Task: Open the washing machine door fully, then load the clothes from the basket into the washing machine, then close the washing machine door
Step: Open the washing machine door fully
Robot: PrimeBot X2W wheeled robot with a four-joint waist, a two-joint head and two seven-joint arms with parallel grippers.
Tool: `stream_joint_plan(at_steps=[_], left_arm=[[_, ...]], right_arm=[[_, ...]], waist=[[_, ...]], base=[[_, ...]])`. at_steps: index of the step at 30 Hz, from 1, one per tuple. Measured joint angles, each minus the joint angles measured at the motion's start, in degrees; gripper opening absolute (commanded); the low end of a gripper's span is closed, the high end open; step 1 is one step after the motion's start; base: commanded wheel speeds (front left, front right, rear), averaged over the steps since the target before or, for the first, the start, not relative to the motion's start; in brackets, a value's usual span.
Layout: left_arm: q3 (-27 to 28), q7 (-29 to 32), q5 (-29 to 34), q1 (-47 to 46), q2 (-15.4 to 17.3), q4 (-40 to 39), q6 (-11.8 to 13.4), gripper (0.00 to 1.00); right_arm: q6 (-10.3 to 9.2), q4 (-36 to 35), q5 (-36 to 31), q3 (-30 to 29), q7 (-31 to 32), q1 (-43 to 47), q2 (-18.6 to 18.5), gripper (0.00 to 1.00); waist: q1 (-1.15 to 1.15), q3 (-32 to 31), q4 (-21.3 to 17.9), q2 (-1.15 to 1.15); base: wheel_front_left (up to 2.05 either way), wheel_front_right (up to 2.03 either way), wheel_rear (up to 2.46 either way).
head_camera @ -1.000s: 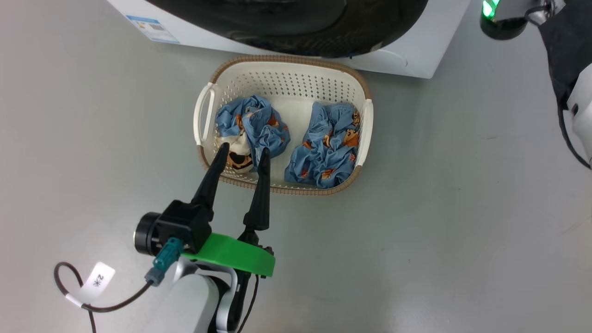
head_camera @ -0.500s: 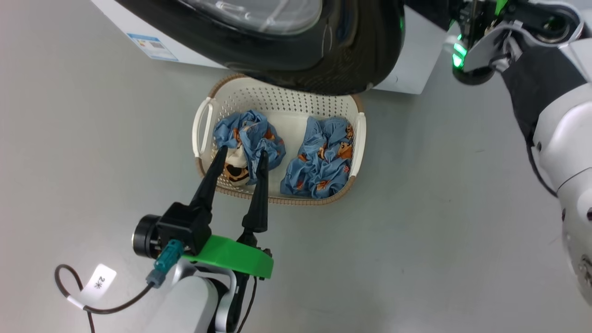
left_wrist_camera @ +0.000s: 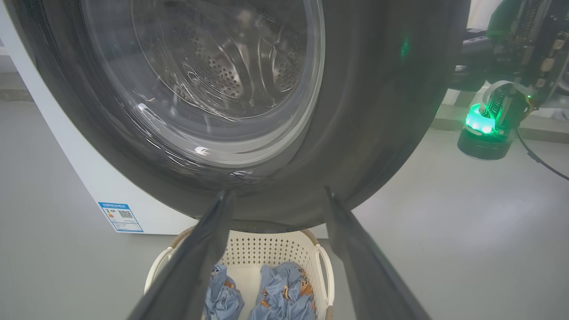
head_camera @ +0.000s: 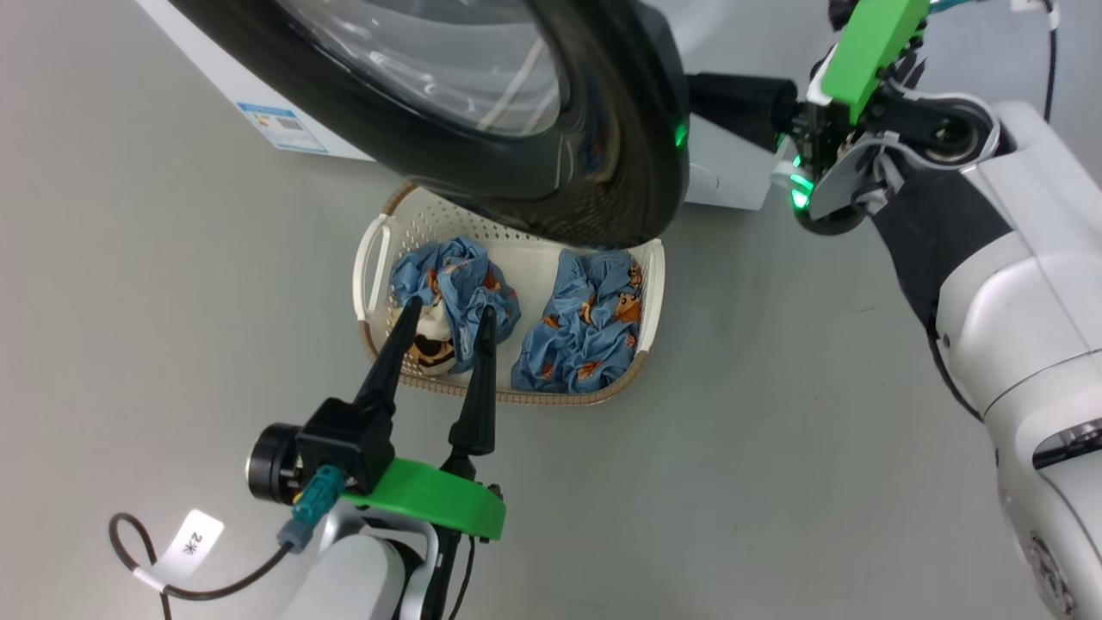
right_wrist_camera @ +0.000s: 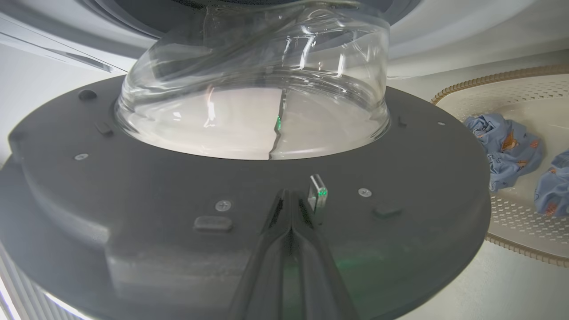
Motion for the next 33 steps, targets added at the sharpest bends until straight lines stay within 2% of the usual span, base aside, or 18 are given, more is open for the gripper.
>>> stream_joint_plan(at_steps=[25,33], left_arm=[[1.3,0.0,1.47,3.83,0.08,1.45,-1.51,1.0],[1.79,0.0,1.87,4.87,0.1,1.53,-1.53,1.0]], right_arm=[[0.0,-5.41,0.55,5.0,2.38,10.42,2.69,0.0],[0.0,-8.15,3.82,8.67,2.42,13.12,2.71,0.0]], waist=[[0.0,-6.6,-1.32,0.0],[0.0,-8.3,-0.58,0.0]], base=[[0.0,0.0,0.0],[0.0,0.0,0.0]])
